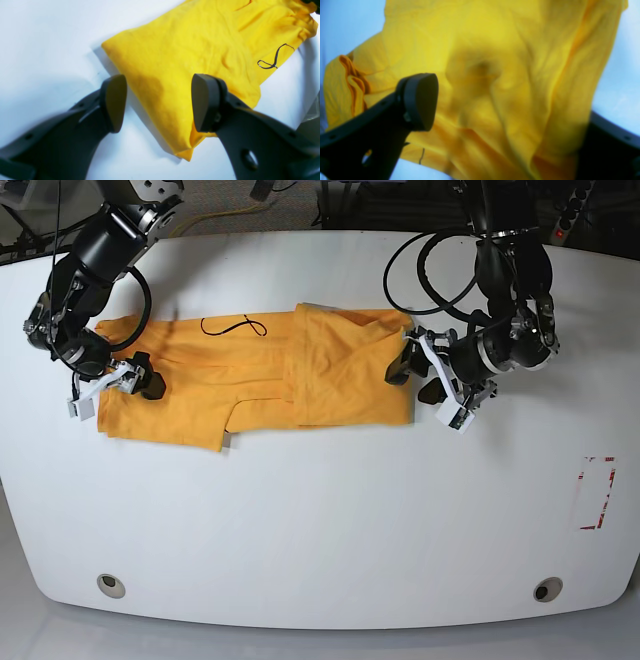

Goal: Fold the T-shirt properly
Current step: 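Release the left gripper and press the folded end flat, then grasp the strip's other end with the right gripper and fold it over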

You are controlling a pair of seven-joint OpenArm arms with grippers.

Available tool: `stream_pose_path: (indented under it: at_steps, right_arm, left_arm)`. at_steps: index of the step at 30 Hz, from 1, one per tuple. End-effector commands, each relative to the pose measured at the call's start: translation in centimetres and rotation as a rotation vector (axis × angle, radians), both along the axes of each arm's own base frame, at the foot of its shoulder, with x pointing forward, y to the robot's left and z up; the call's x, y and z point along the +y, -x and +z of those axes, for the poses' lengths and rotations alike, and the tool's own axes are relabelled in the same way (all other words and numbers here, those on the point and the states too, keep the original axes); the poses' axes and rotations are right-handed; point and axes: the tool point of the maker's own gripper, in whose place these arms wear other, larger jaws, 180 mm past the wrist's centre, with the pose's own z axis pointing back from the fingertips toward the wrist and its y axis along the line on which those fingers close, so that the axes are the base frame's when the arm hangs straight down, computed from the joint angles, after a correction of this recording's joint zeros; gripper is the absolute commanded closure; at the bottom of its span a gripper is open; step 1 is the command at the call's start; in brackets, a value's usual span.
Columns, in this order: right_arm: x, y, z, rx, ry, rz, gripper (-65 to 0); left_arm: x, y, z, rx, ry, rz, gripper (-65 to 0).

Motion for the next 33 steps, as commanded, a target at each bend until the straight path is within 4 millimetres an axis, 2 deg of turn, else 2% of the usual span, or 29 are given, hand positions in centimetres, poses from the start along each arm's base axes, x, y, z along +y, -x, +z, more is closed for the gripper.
stream_pose_path:
  at_steps: [1, 4, 6, 9, 12, 13, 17, 22, 24, 29, 31, 33]
  right_arm:
    - [0.4, 0.1, -0.1, 0.019, 0.007, 0.014, -51.5]
    - [0.6, 0.1, -0.2, 0.019, 0.003, 0.014, -48.5]
    - [0.6, 0.0, -0.2, 0.019, 0.004, 0.014, -40.9]
    - [0.6, -0.1, 0.0, 0.015, 0.007, 0.015, -23.5]
    - [0.5, -0.2, 0.1, 0.012, 0.009, 0.017, -8.4]
    - [0.4, -0.2, 0.1, 0.012, 0.012, 0.016, -5.4]
    - [0.5, -0.4, 0.4, 0.009, 0.034, 0.041, -4.3]
    - [0.5, -0.7, 2.6, -0.041, 0.137, 0.093, -4.0]
    - [0.7, -0.9, 3.5, -0.064, 0.177, 0.119, -3.8]
    - [1.8, -1.3, 6.3, -0.139, 0.282, 0.188, -3.6]
    - [2.5, -1.7, 7.6, -0.174, 0.322, 0.221, -3.6]
    - [3.5, -1.7, 8.5, -0.202, 0.354, 0.261, -3.6]
  left_arm:
    - [-0.3, -0.7, 0.6, -0.025, 0.020, 0.000, -37.1]
    - [-0.9, -1.2, 0.3, -0.030, 0.024, -0.010, -37.1]
    - [-1.8, -1.3, 0.0, -0.037, 0.025, -0.029, -37.1]
    - [-3.3, -1.0, -0.7, -0.039, 0.016, -0.070, -37.1]
    - [-4.4, -0.8, -1.1, -0.039, 0.029, -0.096, -37.1]
    - [-4.6, -0.8, -1.2, -0.036, 0.035, -0.099, -37.1]
    - [-4.9, -0.8, -2.2, -0.017, 0.070, -0.085, -37.1]
    - [-4.4, -0.2, -4.4, 0.047, 0.077, -0.069, -36.8]
    - [-4.3, 0.0, -4.7, 0.058, 0.075, -0.069, -32.5]
    - [-4.2, 0.5, -5.8, 0.093, 0.075, -0.066, -7.2]
    - [-4.2, 0.7, -6.3, 0.111, 0.077, -0.063, -1.8]
    - [-4.2, 0.9, -6.6, 0.122, 0.080, -0.061, -0.4]
